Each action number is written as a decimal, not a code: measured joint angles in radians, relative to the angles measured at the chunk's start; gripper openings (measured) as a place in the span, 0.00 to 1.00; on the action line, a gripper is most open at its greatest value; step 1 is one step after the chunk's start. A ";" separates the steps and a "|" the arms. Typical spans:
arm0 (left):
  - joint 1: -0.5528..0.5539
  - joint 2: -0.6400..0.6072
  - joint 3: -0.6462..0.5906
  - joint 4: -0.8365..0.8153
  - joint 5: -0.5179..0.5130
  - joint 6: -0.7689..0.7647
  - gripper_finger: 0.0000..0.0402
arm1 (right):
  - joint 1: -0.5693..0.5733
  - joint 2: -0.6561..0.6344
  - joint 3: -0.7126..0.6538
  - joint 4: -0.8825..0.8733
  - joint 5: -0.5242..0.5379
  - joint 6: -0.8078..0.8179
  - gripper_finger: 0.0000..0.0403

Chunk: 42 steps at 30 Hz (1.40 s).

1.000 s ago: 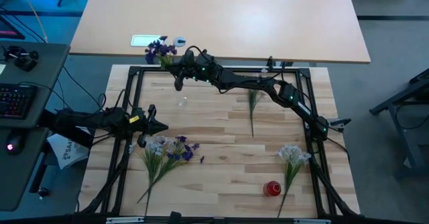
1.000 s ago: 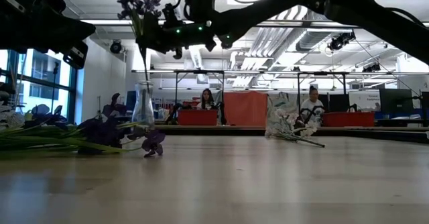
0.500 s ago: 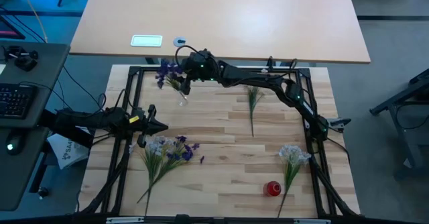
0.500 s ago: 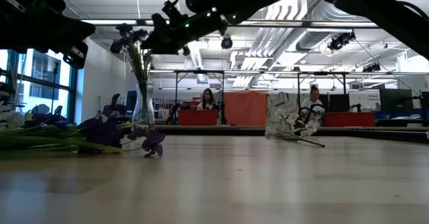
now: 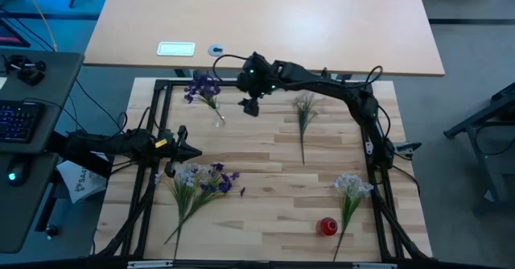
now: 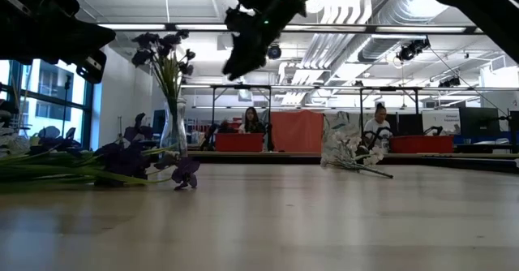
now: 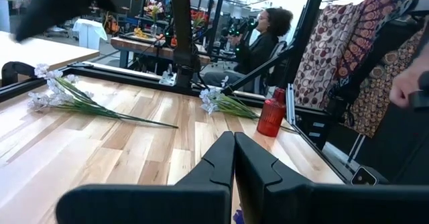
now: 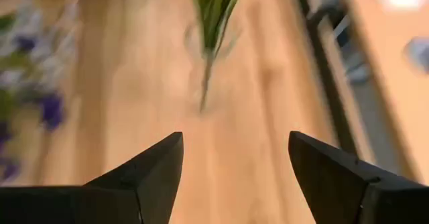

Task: Sort flowers into vase by color
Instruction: Put the purple flowers into the white vase

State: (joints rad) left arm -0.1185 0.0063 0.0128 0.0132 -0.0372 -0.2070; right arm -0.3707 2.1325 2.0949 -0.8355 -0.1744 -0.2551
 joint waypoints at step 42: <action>-0.006 0.162 0.125 0.382 -0.087 -0.430 0.01 | 0.247 -0.974 -1.151 0.204 0.137 0.856 0.63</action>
State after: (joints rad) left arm -0.1244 0.1683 0.1374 0.3954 -0.1243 -0.6367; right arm -0.1240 1.1590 0.9436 -0.6312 -0.0370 0.6007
